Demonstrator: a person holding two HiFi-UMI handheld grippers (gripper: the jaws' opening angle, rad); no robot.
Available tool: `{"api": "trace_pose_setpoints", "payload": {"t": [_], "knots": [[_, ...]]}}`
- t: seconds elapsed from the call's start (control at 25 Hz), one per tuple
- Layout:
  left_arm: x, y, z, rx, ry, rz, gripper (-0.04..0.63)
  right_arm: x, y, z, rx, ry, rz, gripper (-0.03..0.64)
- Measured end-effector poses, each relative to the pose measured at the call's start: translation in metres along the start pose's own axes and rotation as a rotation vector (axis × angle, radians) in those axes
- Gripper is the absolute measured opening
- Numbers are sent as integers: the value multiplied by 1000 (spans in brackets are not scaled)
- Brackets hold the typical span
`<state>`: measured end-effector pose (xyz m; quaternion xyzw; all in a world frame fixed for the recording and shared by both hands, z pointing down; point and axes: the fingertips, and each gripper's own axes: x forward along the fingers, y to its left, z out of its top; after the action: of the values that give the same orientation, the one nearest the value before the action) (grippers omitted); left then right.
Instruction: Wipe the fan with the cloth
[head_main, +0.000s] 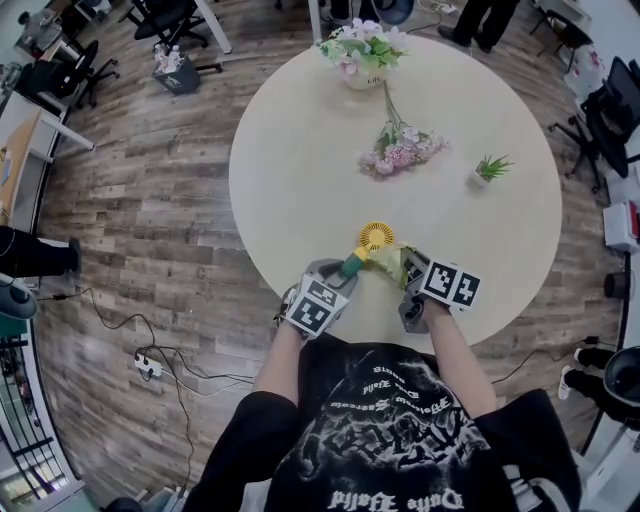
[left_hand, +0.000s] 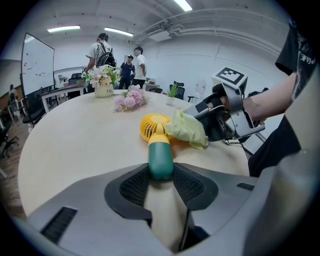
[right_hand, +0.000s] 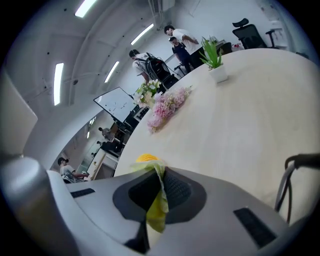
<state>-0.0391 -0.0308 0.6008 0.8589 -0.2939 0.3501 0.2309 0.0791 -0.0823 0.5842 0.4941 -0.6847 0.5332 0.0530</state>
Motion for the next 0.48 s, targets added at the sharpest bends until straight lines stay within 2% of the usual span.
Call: {"api": "trace_pose_setpoints", "payload": {"t": [0.16,0.48], "knots": [[0,0,0,-11,1,-8,173,-17,-6,26,5,-91,-3,20],[-1,0,0,-26,-4,5,173,-65,-5,74,-94,-255,-1,21]]}}
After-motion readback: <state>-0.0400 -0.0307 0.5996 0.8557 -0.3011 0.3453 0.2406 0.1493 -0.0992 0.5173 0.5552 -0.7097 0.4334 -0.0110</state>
